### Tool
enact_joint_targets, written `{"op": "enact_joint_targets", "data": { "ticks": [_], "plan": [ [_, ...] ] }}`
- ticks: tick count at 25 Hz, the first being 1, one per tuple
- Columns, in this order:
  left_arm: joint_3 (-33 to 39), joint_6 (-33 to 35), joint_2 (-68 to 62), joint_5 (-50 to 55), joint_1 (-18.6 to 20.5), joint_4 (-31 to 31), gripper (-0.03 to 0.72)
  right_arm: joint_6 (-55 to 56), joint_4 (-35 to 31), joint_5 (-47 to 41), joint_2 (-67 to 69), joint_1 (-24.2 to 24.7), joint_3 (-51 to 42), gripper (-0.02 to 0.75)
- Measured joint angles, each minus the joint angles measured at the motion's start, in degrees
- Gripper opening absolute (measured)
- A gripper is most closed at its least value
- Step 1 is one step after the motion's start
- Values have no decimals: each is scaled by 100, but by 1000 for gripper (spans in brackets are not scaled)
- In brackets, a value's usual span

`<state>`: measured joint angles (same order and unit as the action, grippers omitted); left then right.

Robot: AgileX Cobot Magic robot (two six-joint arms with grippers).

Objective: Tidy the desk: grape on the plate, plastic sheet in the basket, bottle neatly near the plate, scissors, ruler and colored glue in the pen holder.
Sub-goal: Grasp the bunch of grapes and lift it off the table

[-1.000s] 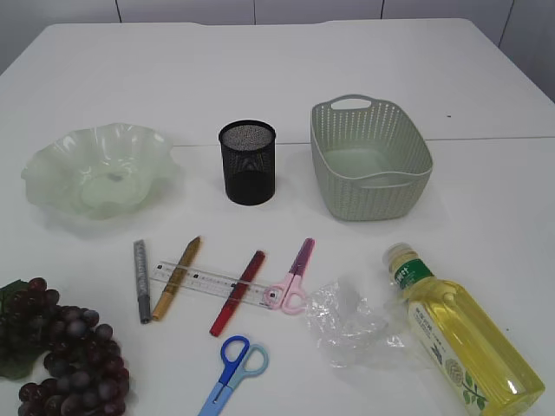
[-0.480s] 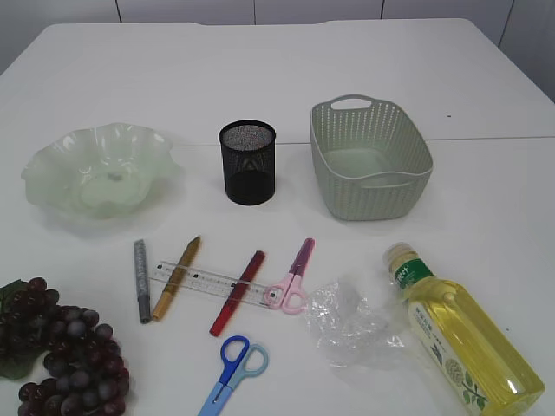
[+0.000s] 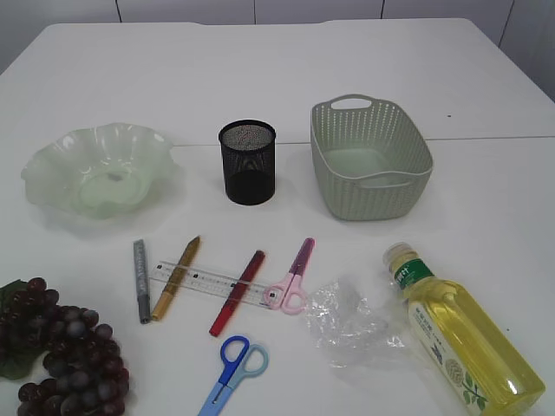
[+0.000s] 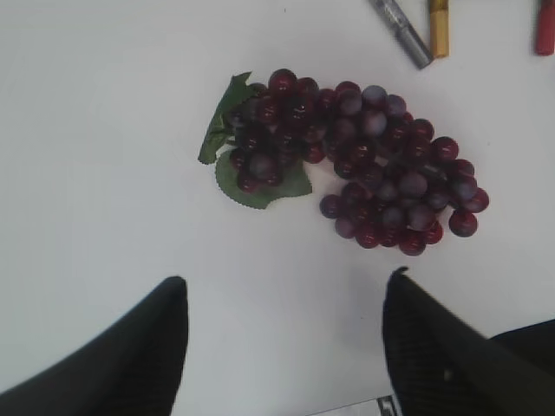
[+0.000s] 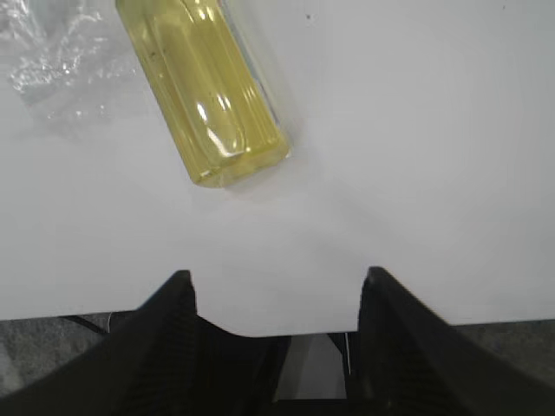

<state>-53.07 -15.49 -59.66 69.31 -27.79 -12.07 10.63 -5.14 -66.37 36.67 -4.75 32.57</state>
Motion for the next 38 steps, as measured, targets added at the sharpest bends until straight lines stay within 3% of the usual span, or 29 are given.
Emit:
{"op": "enact_joint_targets", "data": {
  "ticks": [8, 12, 19, 38],
  "plan": [
    [-686, 436, -2017, 0, 62, -58, 540, 33, -4, -270, 943, 0, 1002, 438],
    [-786, 613, -2442, -110, 456, -25, 540, 38, -4, -386, 1361, 0, 1265, 438],
    [-845, 1147, -2887, -391, 1255, 793, 540, 38, -4, -387, 1728, 0, 1307, 438],
    [-1295, 1272, -4438, -568, 1435, 940, 542, -67, -4, -398, 1736, 0, 1307, 438]
  ]
}}
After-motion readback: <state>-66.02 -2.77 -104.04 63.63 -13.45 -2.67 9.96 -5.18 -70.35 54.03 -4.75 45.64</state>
